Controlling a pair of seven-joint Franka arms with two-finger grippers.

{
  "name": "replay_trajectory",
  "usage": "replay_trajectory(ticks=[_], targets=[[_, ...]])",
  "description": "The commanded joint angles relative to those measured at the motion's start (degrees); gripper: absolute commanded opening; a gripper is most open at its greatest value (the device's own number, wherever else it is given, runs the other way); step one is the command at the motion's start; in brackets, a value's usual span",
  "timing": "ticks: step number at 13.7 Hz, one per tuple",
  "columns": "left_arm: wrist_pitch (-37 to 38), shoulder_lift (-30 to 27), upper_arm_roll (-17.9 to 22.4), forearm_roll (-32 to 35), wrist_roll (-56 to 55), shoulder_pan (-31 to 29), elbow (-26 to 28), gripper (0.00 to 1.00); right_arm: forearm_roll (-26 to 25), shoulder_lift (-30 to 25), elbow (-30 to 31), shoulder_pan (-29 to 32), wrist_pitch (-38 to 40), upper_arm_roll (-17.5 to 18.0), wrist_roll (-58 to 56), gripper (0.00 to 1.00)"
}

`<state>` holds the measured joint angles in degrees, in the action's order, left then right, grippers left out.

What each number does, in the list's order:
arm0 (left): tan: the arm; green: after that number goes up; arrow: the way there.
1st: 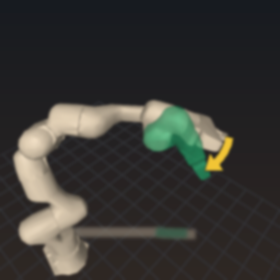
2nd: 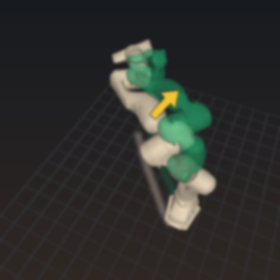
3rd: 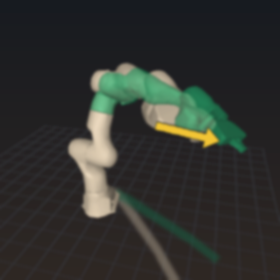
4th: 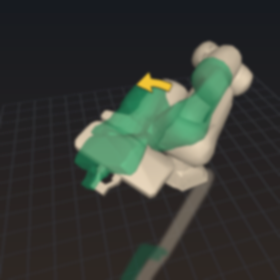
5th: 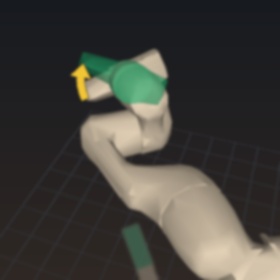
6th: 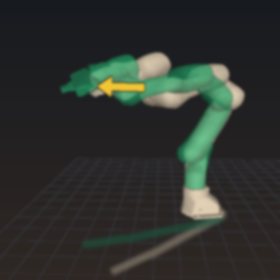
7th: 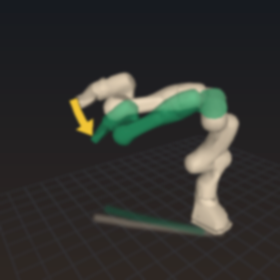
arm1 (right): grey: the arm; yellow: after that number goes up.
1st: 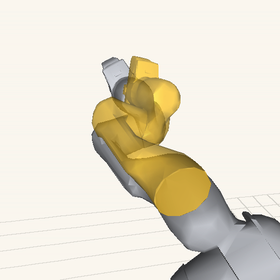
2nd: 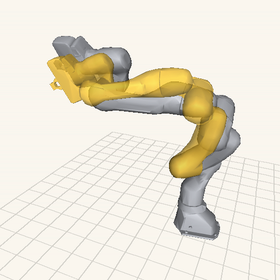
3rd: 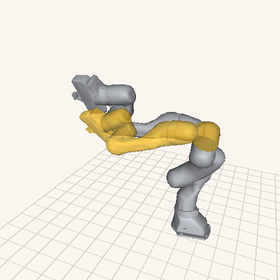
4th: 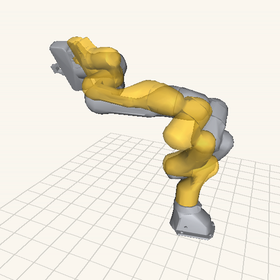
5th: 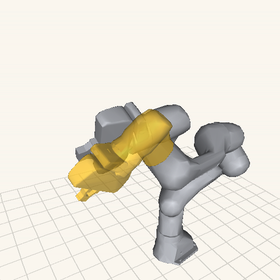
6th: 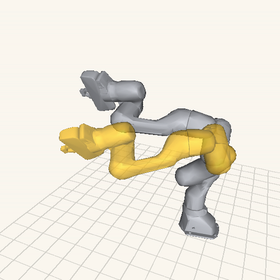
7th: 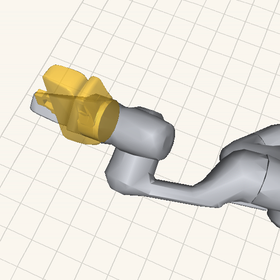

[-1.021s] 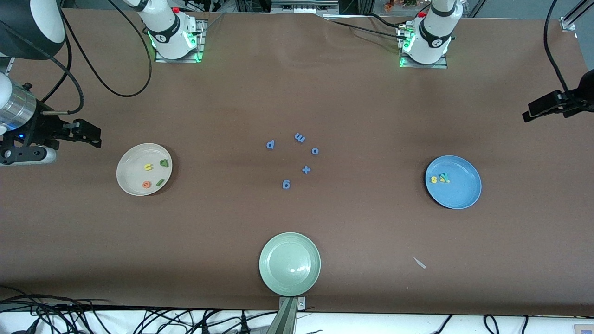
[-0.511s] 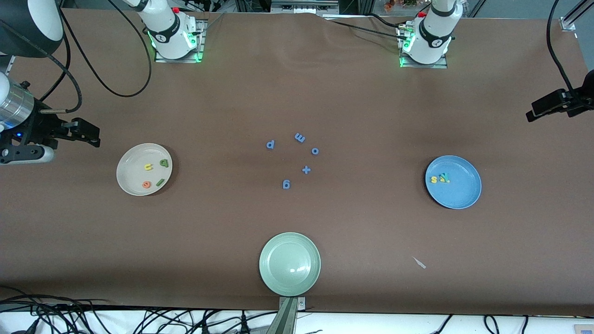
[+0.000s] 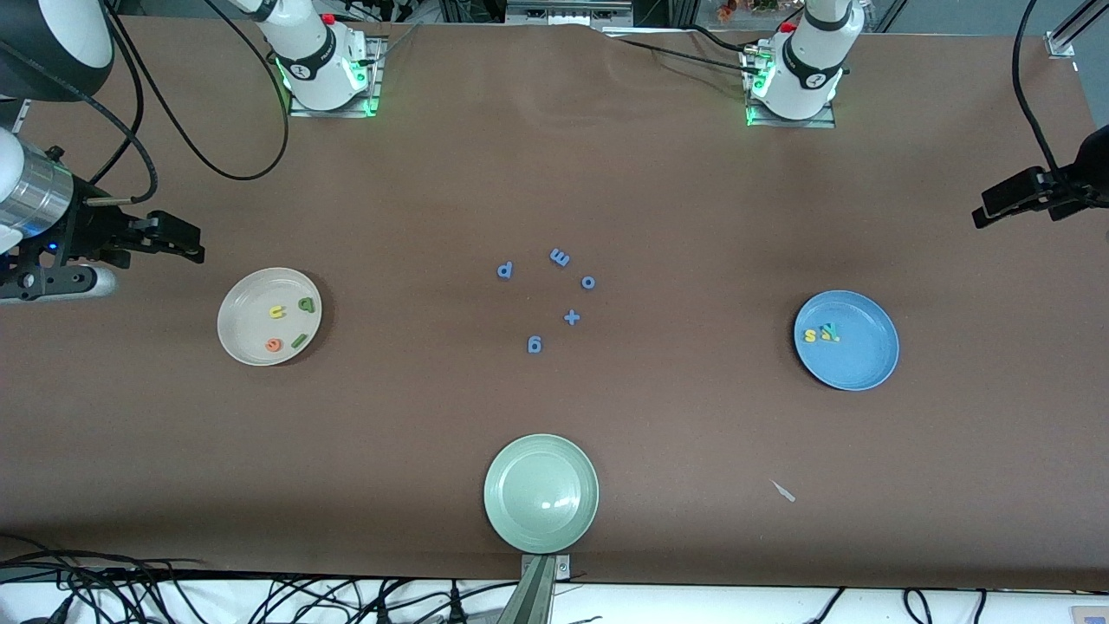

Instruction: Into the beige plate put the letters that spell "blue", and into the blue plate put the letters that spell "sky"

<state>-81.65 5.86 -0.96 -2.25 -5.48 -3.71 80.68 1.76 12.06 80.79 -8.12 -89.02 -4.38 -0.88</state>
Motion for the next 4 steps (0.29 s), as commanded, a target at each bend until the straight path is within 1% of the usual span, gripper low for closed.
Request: replay_trajectory(ticks=[1, 4], targets=[[0.52, 0.55, -0.01, 0.85, 0.21, 0.19, -1.22, 1.0, 0.44, -0.64, -0.28, 0.21, 0.95, 0.07, -0.44, 1.0], [0.44, 0.55, -0.01, 0.93, 0.65, 0.19, -1.23, 1.0, 0.18, -0.64, -0.29, 0.12, 1.04, 0.16, -0.53, 1.0]])
